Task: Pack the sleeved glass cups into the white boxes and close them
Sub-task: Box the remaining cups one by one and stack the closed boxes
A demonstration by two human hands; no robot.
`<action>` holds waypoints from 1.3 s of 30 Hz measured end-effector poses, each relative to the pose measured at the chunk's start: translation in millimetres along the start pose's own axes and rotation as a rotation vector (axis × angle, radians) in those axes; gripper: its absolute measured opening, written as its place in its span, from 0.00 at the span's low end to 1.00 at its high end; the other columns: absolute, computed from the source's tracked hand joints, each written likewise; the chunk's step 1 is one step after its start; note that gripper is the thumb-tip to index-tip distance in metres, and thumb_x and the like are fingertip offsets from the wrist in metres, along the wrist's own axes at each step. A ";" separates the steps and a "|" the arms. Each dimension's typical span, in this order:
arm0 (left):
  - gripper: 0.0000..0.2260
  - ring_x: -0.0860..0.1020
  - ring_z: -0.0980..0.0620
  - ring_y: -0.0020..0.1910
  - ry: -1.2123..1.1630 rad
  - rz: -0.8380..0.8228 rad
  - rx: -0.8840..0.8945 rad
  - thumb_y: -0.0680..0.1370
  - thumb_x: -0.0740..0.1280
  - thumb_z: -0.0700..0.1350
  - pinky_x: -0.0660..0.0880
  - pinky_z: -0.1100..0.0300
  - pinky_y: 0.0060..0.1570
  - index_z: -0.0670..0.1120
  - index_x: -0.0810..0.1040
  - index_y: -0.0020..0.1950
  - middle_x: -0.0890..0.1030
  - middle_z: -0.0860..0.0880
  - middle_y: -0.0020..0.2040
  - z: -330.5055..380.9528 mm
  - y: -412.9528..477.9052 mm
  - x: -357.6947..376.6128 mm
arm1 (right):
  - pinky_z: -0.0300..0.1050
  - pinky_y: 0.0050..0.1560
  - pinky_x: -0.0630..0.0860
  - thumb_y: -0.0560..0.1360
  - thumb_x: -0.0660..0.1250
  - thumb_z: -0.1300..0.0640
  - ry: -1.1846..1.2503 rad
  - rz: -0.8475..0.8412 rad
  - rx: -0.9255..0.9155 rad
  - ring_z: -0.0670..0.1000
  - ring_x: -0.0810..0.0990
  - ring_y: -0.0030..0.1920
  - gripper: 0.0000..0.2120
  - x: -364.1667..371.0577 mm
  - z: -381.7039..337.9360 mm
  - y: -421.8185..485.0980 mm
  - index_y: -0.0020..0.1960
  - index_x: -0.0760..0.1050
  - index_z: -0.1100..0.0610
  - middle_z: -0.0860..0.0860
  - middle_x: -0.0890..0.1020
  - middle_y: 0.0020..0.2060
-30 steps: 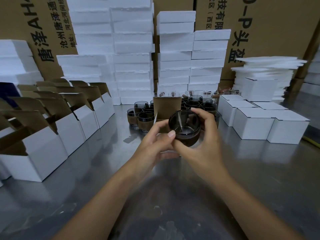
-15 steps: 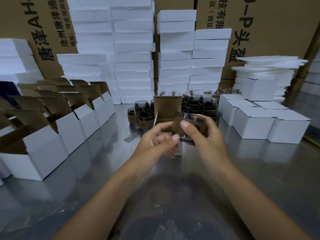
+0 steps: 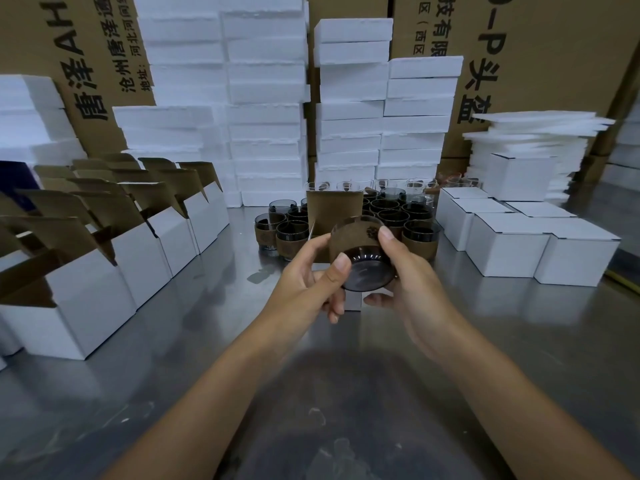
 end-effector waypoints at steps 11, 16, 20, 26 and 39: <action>0.25 0.75 0.58 0.28 -0.043 0.057 -0.005 0.68 0.71 0.60 0.73 0.67 0.30 0.57 0.69 0.63 0.77 0.52 0.28 -0.5 1.1 -0.5 | 0.37 0.37 0.75 0.67 0.68 0.40 0.059 0.017 -0.043 0.44 0.82 0.44 0.17 -3.4 -1.6 0.1 0.49 0.79 0.50 0.47 0.84 0.42; 0.24 0.75 0.56 0.31 -0.062 0.071 0.017 0.68 0.69 0.55 0.73 0.66 0.32 0.49 0.73 0.62 0.76 0.52 0.30 2.0 0.6 0.4 | 0.36 0.40 0.75 0.65 0.67 0.43 0.084 0.023 -0.114 0.44 0.81 0.47 0.24 -3.6 -5.4 -2.3 0.59 0.75 0.51 0.48 0.83 0.48; 0.24 0.75 0.57 0.30 -0.017 0.079 0.051 0.68 0.70 0.52 0.74 0.65 0.33 0.46 0.74 0.61 0.75 0.50 0.30 3.3 1.1 -1.1 | 0.37 0.48 0.78 0.63 0.71 0.49 0.121 0.105 -0.210 0.45 0.81 0.51 0.25 -8.5 -8.9 -2.0 0.59 0.74 0.52 0.49 0.82 0.50; 0.07 0.72 0.56 0.32 0.371 0.297 0.205 0.73 0.67 0.54 0.71 0.61 0.33 0.56 0.78 0.50 0.74 0.50 0.31 7.1 2.6 -16.2 | 0.36 0.50 0.77 0.60 0.79 0.50 0.100 0.204 -0.323 0.41 0.80 0.53 0.32 -15.8 -11.0 -3.4 0.62 0.71 0.49 0.45 0.80 0.54; 0.07 0.69 0.59 0.41 0.992 0.274 0.127 0.77 0.64 0.54 0.62 0.71 0.35 0.56 0.77 0.52 0.67 0.57 0.43 3.3 0.1 -16.2 | 0.41 0.57 0.76 0.60 0.78 0.56 0.026 0.147 -0.413 0.43 0.79 0.56 0.31 -11.7 -18.0 -7.6 0.60 0.72 0.46 0.40 0.81 0.52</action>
Point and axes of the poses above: each hand's wrist, its own y-axis towards the middle knuckle, its own x-axis out of the palm, z = x × y, the point moved 5 cm from there along y, towards the middle knuckle
